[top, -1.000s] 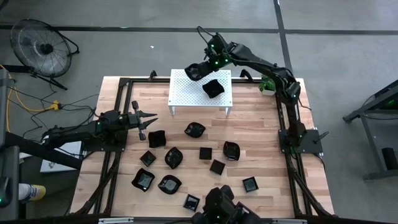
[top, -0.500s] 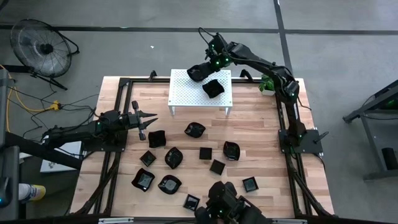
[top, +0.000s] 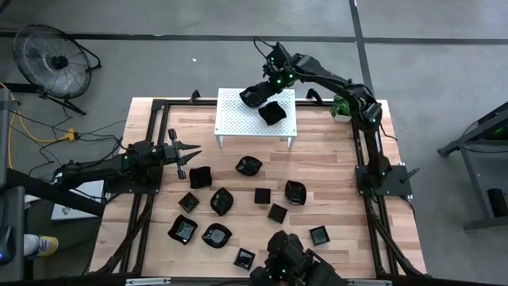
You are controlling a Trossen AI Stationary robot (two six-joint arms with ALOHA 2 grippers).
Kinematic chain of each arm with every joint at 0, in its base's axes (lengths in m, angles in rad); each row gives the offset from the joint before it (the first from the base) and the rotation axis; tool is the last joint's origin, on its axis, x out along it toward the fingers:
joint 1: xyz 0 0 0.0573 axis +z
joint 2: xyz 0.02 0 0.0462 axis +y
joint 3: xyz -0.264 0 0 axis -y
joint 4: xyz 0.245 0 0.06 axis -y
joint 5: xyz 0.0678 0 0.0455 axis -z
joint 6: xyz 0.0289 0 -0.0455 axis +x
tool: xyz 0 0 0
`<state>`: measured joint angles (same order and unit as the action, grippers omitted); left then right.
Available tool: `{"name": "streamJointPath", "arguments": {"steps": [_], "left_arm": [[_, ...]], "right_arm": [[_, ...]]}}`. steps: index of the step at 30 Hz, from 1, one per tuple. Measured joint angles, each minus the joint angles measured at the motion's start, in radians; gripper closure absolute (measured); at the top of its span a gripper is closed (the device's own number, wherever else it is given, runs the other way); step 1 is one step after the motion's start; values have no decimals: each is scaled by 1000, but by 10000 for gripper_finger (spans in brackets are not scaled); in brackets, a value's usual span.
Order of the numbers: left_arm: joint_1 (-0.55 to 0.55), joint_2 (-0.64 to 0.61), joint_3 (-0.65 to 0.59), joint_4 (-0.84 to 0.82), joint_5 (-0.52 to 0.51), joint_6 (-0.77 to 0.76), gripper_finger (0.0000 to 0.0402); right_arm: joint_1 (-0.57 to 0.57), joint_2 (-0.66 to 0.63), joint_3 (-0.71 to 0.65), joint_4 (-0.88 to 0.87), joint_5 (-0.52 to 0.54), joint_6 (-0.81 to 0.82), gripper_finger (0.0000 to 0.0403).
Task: Pick & Place Mini shaped plates
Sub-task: Put the black leaf-shaped plate on the shelf, then stack the black leaf-shaped plate on top of the black leaf-shaped plate on the shelf
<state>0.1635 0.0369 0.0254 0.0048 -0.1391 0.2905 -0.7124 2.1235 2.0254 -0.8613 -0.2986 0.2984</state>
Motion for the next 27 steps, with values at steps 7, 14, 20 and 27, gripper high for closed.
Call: {"name": "streamJointPath", "arguments": {"steps": [7, 14, 20, 27], "left_arm": [[0, 0, 0, 0, 0, 0, 328], [0, 0, 0, 0, 0, 0, 328], [0, 0, 0, 0, 0, 0, 328], [0, 0, 0, 0, 0, 0, 328]], "right_arm": [[0, 0, 0, -14, -48, -21, 400], [2, 0, 0, -8, -78, -39, 392], [2, 0, 0, 14, -97, -50, 391], [2, 0, 0, 15, -96, -69, 391]]}}
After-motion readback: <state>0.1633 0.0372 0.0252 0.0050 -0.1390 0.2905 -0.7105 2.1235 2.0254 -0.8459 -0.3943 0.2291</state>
